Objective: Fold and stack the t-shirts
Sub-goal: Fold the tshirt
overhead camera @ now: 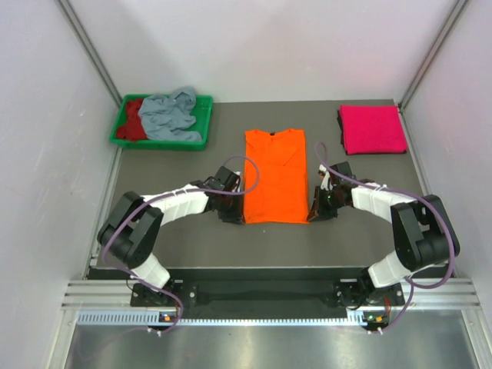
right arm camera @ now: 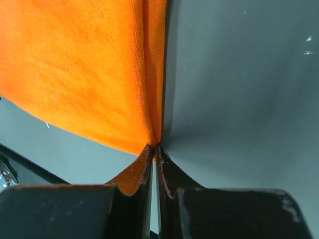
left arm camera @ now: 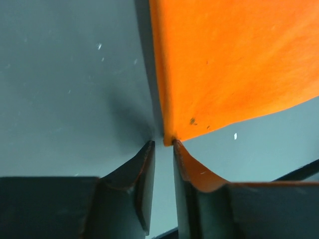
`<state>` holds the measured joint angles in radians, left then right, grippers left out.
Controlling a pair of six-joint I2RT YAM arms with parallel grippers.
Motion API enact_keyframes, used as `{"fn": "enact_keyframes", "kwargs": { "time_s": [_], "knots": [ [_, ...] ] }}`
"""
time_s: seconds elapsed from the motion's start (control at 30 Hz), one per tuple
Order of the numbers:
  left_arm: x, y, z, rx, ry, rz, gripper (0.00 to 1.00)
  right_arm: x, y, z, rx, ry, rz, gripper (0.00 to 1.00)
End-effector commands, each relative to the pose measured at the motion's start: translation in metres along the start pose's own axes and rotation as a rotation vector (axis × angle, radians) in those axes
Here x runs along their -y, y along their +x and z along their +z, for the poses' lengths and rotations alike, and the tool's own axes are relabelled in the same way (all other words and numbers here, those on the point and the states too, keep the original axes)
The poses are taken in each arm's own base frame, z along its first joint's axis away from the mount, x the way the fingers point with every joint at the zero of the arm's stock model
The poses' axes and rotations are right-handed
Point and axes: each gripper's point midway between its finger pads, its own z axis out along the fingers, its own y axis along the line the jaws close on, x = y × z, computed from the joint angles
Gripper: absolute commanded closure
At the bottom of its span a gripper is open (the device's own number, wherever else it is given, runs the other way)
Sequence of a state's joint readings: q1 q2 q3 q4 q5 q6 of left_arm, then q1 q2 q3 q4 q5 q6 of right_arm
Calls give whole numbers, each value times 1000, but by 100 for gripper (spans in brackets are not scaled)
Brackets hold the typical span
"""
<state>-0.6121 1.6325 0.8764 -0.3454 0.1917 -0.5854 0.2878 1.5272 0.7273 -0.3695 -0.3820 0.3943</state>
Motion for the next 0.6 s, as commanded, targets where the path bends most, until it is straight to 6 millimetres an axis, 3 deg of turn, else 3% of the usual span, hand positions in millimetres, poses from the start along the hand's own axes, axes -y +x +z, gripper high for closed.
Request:
{"fn": "enact_keyframes", "kwargs": {
  "time_s": [0.0, 0.27, 0.47, 0.57],
  "knots": [
    [-18, 15, -7, -20, -86, -16, 72, 4, -1, 3, 25, 29, -34, 98],
    [0, 1, -29, 34, -26, -31, 65, 5, 4, -3, 29, 53, -36, 100],
    [25, -16, -43, 99, 140, -146, 62, -3, 3, -16, 69, 46, 43, 79],
    [31, -18, -48, 114, 239, -239, 56, -9, 2, -23, 104, 26, 114, 76]
  ]
}}
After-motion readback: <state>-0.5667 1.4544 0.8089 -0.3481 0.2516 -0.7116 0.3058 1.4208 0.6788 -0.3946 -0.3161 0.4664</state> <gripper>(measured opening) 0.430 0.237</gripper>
